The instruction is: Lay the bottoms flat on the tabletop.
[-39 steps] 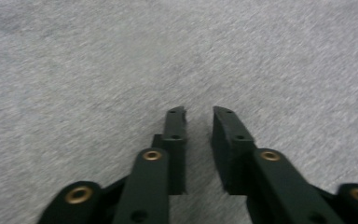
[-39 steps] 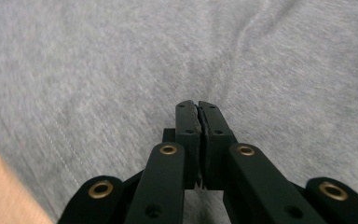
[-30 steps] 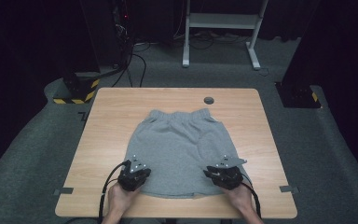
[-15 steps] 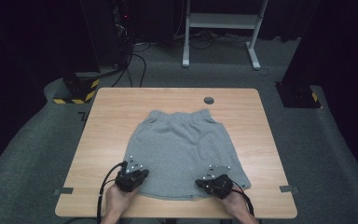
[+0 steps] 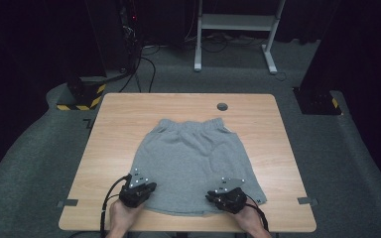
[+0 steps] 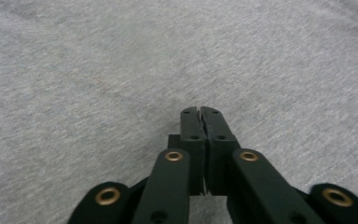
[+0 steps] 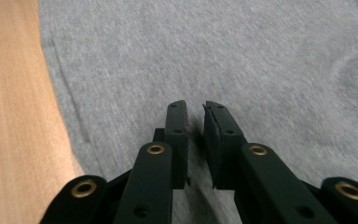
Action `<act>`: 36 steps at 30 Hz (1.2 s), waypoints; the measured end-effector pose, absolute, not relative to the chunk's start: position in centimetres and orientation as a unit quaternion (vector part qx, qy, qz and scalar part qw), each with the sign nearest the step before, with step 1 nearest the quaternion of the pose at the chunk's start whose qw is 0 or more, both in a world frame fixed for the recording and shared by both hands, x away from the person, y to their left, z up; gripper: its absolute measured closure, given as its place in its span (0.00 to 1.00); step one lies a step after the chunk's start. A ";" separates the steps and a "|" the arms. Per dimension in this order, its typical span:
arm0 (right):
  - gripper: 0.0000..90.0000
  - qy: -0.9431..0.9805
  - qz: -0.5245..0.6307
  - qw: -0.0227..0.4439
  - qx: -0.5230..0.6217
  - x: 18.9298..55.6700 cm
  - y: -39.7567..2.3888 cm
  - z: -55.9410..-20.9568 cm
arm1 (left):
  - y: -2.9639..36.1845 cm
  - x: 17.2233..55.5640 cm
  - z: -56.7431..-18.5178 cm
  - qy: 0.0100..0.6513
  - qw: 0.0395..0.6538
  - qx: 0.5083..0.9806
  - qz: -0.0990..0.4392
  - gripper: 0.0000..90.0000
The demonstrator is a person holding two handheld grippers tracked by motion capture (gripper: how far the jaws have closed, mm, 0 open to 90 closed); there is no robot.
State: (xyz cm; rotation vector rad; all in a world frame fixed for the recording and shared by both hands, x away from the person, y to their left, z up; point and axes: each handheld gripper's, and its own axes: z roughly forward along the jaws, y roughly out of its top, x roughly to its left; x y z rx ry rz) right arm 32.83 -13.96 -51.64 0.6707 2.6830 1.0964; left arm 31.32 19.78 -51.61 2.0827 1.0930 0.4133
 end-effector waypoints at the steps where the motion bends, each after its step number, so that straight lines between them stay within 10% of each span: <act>1: 0.83 0.897 0.369 0.082 0.228 32.9 -14.0 -51.6 | 19.8 31.4 -51.5 0.427 0.373 0.808 0.160 0.92; 8: 0.71 0.872 0.396 0.100 0.268 34.2 -14.2 -50.7 | 19.7 32.1 -50.3 0.436 0.395 0.791 0.168 0.66; 36: 0.55 0.808 0.462 0.141 0.339 36.1 -19.0 -46.9 | 22.0 32.9 -47.3 0.455 0.452 0.742 0.192 0.44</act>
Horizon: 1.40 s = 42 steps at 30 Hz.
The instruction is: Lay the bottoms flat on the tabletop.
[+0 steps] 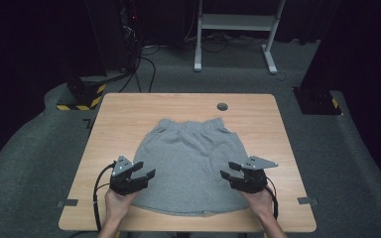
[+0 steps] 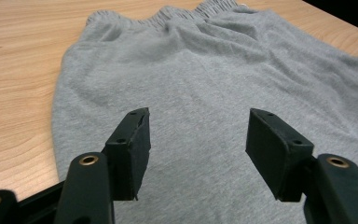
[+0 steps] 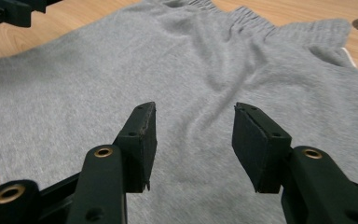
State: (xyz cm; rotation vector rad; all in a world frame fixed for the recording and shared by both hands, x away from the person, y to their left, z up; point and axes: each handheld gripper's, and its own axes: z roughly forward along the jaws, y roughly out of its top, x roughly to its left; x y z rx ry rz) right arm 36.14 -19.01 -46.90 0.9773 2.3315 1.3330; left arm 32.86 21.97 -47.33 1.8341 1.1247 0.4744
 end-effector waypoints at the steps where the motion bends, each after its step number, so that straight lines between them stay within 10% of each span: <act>1: 0.55 0.807 0.463 0.143 0.338 36.2 -19.1 -46.9 | 22.0 32.9 -47.3 0.456 0.452 0.742 0.192 0.44; 42: 0.55 0.762 0.485 0.163 0.397 35.4 -24.6 -46.2 | 25.6 32.2 -46.8 0.486 0.470 0.708 0.206 0.39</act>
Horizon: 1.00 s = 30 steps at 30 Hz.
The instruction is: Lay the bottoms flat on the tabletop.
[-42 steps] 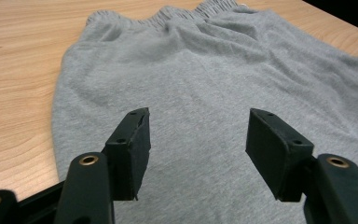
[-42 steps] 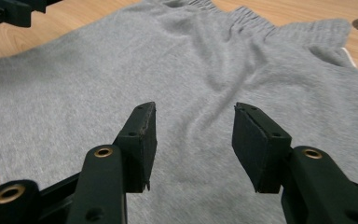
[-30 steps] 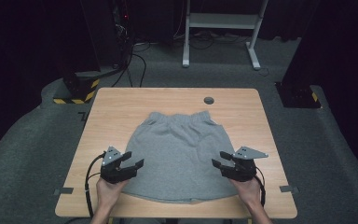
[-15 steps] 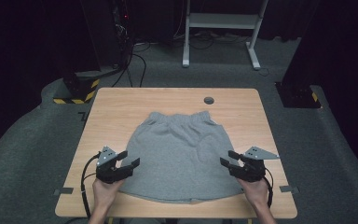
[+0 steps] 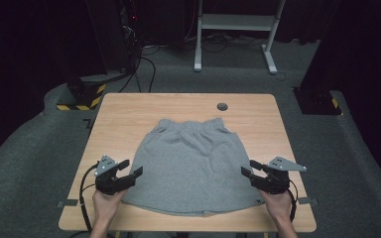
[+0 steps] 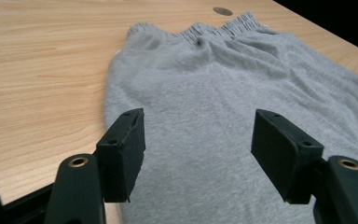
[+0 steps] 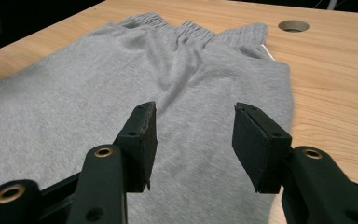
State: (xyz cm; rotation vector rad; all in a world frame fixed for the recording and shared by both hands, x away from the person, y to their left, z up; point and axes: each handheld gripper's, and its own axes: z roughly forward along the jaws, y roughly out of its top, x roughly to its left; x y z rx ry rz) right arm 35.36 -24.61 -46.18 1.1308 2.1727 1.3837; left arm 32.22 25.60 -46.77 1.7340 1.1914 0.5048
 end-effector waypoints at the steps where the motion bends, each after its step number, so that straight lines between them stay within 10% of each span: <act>1: 0.55 0.762 0.485 0.165 0.396 35.4 -24.8 -46.2 | 25.7 32.2 -46.7 0.487 0.469 0.707 0.207 0.39; 30: 0.57 0.730 0.478 0.190 0.450 34.7 -28.8 -46.8 | 29.0 31.7 -47.4 0.531 0.445 0.683 0.229 0.39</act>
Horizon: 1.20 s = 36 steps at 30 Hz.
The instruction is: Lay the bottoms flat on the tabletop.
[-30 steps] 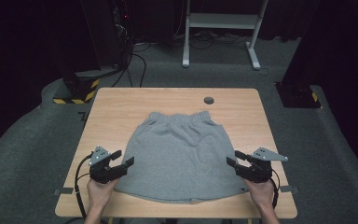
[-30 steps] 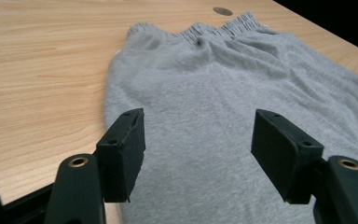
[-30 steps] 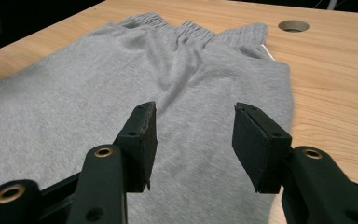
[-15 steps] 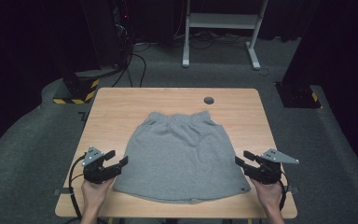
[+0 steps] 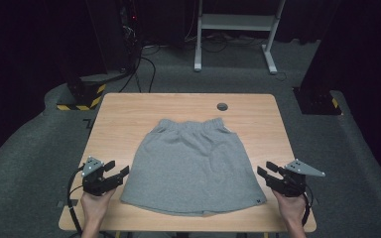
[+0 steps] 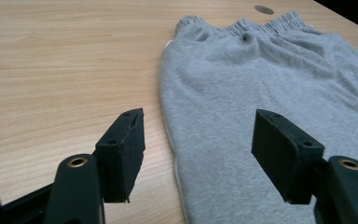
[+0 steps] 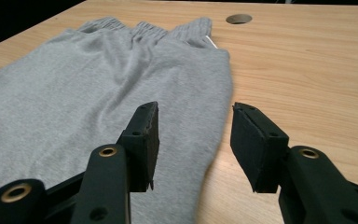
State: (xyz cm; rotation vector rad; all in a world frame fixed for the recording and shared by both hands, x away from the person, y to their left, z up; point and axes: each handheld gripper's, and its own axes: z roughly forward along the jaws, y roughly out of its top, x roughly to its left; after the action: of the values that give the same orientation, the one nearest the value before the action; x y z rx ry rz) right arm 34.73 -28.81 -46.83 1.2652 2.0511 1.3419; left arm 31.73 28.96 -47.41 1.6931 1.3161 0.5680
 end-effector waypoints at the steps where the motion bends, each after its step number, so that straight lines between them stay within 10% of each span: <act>1: 0.57 0.730 0.477 0.191 0.451 34.7 -28.9 -46.9 | 29.1 31.7 -47.5 0.531 0.444 0.684 0.231 0.39; 36: 0.59 0.745 0.368 0.225 0.509 35.9 -30.1 -51.2 | 31.2 33.2 -51.7 0.581 0.380 0.677 0.245 0.39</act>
State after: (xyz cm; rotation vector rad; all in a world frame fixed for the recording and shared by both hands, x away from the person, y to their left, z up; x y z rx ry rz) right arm 35.88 -30.15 -51.17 1.4034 2.0558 1.0155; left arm 33.16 31.21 -51.75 1.7278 1.4828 0.6258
